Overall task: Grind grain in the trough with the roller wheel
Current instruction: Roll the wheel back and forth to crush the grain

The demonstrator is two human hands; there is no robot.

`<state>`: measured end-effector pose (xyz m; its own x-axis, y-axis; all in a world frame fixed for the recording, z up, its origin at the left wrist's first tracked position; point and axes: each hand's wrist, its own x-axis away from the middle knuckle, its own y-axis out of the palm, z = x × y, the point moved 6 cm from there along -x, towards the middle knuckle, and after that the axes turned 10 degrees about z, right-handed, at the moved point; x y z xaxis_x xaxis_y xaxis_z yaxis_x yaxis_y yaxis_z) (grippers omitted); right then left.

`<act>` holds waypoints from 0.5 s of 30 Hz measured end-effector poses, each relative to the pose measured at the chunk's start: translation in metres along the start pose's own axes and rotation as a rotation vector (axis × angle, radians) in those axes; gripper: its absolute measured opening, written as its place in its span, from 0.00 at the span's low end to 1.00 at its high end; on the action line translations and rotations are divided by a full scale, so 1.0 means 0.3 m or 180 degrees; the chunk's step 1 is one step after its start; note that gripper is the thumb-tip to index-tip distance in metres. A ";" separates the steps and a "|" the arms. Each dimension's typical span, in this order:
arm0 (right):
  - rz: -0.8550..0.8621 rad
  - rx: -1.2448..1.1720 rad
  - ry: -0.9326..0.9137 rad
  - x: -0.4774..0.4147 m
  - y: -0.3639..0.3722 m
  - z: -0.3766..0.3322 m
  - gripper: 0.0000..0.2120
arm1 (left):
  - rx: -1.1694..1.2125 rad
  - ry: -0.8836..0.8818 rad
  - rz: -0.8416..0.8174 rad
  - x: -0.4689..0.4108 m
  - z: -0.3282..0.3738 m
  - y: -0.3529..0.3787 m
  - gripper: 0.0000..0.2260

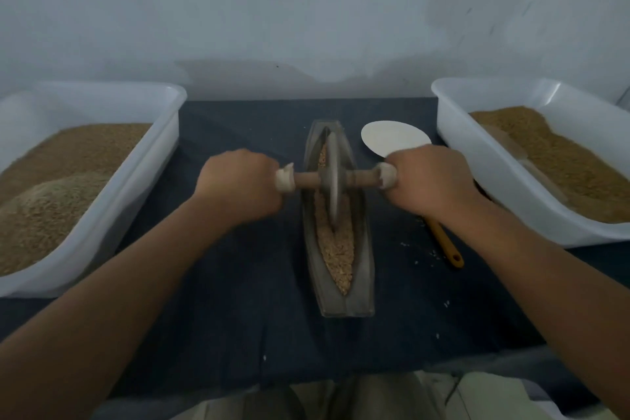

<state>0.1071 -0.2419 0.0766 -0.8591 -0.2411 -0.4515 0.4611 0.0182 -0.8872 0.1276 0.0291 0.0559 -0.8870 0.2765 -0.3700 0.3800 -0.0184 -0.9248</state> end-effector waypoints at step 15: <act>-0.0931 -0.0227 -0.0030 0.083 0.015 0.033 0.13 | 0.0022 0.0355 0.0345 0.100 0.007 -0.037 0.16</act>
<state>0.0899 -0.2573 0.0622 -0.9509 -0.2550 -0.1752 0.1773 0.0147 -0.9840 0.0961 0.0356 0.0550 -0.8060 0.3775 -0.4559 0.4698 -0.0606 -0.8807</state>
